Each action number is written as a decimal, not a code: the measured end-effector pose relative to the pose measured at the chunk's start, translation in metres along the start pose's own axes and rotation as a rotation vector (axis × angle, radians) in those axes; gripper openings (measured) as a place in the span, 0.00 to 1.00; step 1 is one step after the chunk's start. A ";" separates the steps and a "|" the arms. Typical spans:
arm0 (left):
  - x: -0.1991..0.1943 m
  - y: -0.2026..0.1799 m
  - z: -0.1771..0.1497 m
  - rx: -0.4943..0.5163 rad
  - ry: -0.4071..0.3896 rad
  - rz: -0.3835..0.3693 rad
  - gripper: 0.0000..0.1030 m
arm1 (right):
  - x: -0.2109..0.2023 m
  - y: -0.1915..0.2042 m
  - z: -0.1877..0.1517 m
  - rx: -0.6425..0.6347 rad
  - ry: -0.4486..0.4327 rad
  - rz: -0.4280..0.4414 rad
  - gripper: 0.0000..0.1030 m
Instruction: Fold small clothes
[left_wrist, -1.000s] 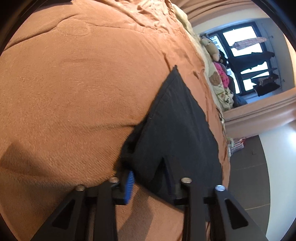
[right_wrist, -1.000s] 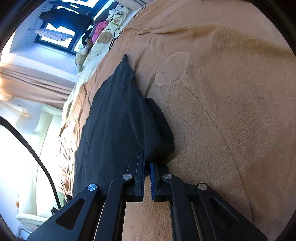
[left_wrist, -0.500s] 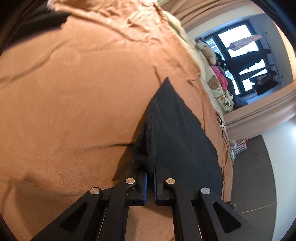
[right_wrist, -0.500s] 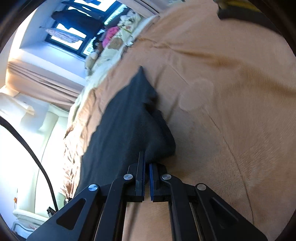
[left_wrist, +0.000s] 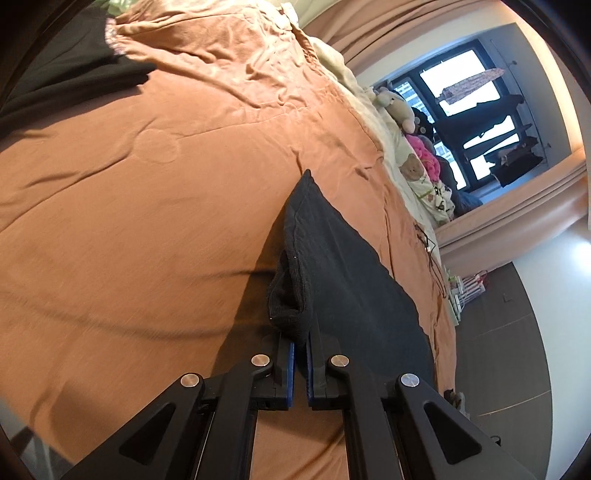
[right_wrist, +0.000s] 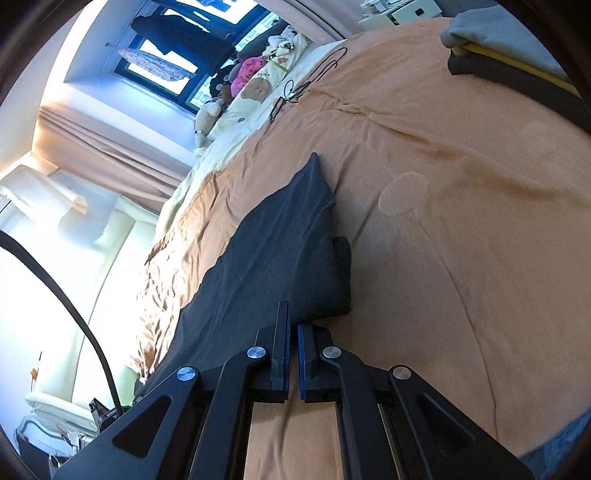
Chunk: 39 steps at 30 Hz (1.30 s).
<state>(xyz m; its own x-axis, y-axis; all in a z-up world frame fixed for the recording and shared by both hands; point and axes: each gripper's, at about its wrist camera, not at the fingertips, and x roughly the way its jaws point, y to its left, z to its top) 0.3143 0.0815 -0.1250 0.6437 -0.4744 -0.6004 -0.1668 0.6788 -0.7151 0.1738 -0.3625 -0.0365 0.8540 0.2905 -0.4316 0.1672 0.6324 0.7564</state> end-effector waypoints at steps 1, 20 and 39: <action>-0.006 0.004 -0.004 0.000 -0.002 0.001 0.04 | -0.005 0.001 -0.004 -0.005 0.000 0.001 0.00; -0.065 0.047 -0.055 -0.016 -0.005 -0.028 0.04 | -0.066 -0.008 -0.058 -0.029 0.014 -0.020 0.00; -0.030 0.088 -0.076 -0.140 0.062 -0.065 0.33 | -0.102 0.015 -0.064 -0.153 -0.073 -0.287 0.45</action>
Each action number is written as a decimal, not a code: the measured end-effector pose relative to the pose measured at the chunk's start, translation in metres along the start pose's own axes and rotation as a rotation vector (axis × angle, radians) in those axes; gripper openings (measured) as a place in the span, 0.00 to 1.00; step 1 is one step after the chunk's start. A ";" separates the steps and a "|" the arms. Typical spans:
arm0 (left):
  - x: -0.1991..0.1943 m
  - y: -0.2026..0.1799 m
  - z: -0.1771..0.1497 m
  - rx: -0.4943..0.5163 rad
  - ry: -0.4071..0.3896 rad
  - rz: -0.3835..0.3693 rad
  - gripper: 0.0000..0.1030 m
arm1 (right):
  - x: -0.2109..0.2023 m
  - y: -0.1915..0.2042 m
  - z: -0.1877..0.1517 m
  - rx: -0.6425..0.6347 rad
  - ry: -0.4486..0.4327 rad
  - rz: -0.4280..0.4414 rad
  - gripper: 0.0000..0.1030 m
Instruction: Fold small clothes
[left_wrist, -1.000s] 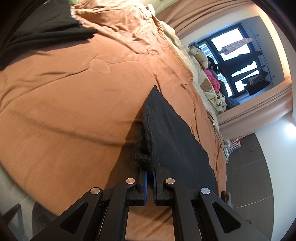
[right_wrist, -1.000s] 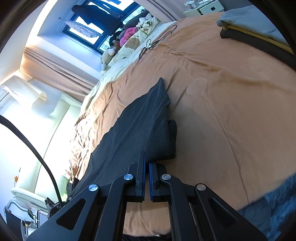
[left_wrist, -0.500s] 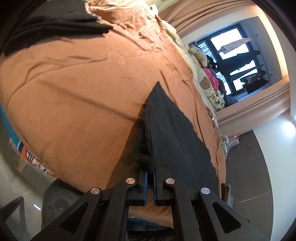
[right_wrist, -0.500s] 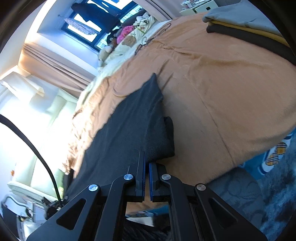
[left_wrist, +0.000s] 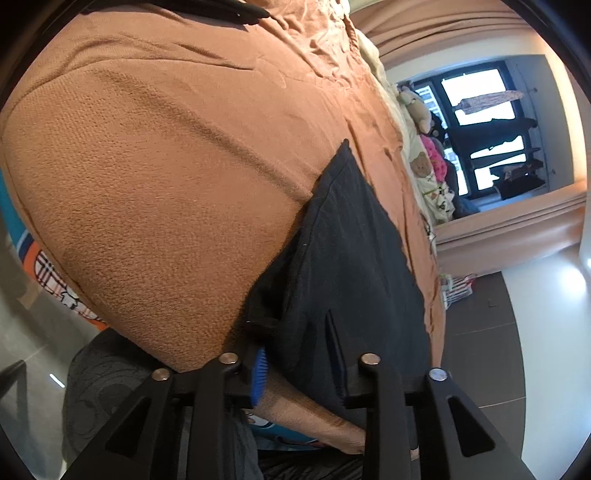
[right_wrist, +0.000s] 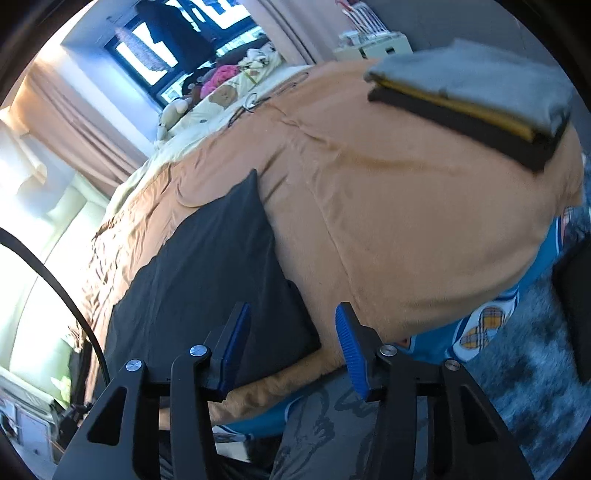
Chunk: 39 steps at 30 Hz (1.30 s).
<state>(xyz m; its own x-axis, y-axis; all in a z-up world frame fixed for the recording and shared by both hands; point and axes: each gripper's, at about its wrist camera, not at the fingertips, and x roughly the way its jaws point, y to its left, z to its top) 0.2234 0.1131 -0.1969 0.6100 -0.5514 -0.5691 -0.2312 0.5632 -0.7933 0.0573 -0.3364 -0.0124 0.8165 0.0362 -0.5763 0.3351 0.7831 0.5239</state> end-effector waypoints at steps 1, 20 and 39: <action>0.000 0.000 0.000 -0.001 -0.006 -0.007 0.33 | -0.001 0.009 -0.001 -0.021 -0.004 0.000 0.44; -0.001 0.014 0.002 -0.029 -0.069 -0.051 0.07 | 0.088 0.178 -0.048 -0.422 0.247 0.196 0.36; -0.009 0.012 -0.002 -0.105 -0.072 -0.029 0.06 | 0.203 0.239 -0.031 -0.589 0.434 0.155 0.32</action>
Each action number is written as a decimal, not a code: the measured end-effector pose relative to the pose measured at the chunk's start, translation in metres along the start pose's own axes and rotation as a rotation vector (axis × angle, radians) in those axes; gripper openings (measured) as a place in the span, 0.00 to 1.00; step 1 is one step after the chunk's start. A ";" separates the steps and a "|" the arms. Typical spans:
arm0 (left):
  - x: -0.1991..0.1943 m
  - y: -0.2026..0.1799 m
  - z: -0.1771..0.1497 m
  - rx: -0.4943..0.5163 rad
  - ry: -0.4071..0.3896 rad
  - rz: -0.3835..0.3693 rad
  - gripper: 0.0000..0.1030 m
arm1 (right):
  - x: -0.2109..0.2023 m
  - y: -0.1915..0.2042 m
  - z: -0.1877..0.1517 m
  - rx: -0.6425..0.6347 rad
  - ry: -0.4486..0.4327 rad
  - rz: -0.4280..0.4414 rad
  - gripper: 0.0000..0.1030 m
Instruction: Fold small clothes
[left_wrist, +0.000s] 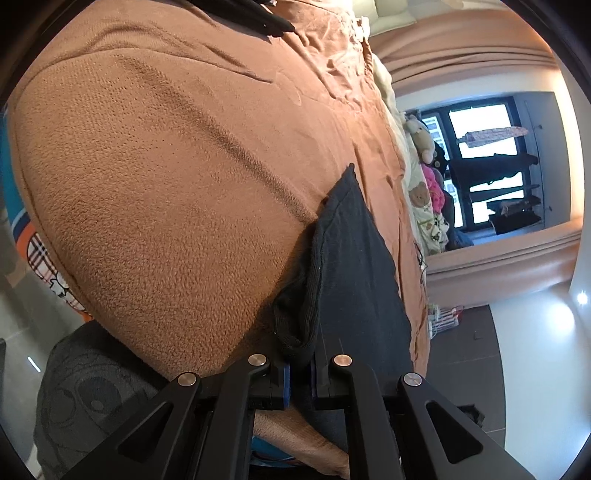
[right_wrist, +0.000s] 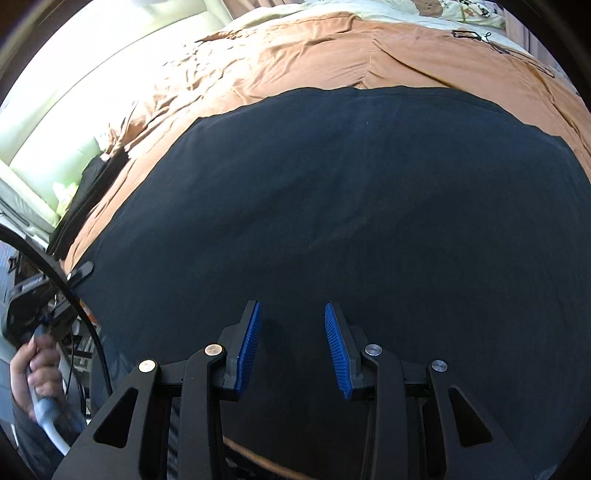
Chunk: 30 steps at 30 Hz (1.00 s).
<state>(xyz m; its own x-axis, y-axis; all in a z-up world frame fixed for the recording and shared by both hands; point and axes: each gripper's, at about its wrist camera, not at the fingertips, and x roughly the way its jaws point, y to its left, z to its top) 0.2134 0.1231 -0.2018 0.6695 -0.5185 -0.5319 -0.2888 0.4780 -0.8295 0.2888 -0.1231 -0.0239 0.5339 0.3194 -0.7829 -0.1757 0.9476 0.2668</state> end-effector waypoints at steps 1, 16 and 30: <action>0.000 0.000 0.000 0.001 -0.001 0.006 0.06 | 0.003 -0.003 0.008 0.003 0.004 -0.015 0.32; 0.005 0.000 -0.004 -0.038 -0.035 0.081 0.11 | 0.056 -0.023 0.105 0.039 0.038 -0.141 0.25; 0.004 -0.003 -0.013 -0.102 -0.099 0.141 0.11 | 0.092 -0.037 0.156 0.060 0.008 -0.173 0.15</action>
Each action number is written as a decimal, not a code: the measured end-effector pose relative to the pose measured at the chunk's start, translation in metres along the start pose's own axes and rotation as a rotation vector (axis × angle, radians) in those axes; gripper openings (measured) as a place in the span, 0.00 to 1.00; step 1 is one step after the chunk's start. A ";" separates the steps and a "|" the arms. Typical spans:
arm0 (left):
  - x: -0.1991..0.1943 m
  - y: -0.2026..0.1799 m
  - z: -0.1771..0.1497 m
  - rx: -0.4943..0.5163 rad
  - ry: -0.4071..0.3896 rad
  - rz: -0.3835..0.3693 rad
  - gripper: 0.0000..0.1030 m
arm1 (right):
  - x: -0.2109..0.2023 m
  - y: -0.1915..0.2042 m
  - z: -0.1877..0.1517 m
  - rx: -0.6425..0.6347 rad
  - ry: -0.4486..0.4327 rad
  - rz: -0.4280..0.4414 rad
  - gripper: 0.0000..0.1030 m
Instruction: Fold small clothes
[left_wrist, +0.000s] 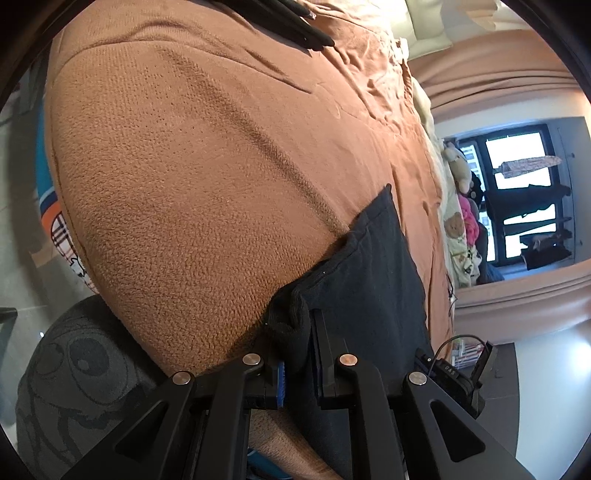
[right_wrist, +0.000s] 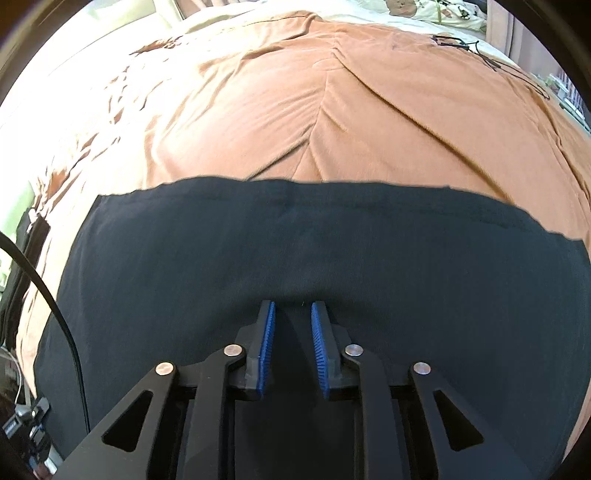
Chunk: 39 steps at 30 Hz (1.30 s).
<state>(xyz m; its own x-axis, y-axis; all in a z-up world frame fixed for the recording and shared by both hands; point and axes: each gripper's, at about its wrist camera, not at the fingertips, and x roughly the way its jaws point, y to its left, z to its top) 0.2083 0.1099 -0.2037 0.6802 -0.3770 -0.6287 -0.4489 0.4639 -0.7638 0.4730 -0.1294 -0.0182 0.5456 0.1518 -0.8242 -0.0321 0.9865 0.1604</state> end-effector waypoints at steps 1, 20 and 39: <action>0.000 0.000 0.000 -0.002 0.000 0.001 0.11 | 0.005 0.000 0.004 0.004 -0.001 0.000 0.14; -0.009 0.007 -0.002 0.008 0.016 -0.086 0.07 | 0.001 0.001 -0.005 0.028 0.043 0.061 0.12; -0.038 -0.048 0.000 0.118 0.037 -0.267 0.06 | -0.060 0.023 -0.119 0.030 0.082 0.202 0.12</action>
<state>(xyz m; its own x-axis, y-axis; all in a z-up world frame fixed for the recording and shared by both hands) 0.2035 0.1023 -0.1432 0.7428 -0.5261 -0.4142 -0.1850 0.4333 -0.8821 0.3395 -0.1087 -0.0297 0.4603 0.3522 -0.8149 -0.1080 0.9333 0.3424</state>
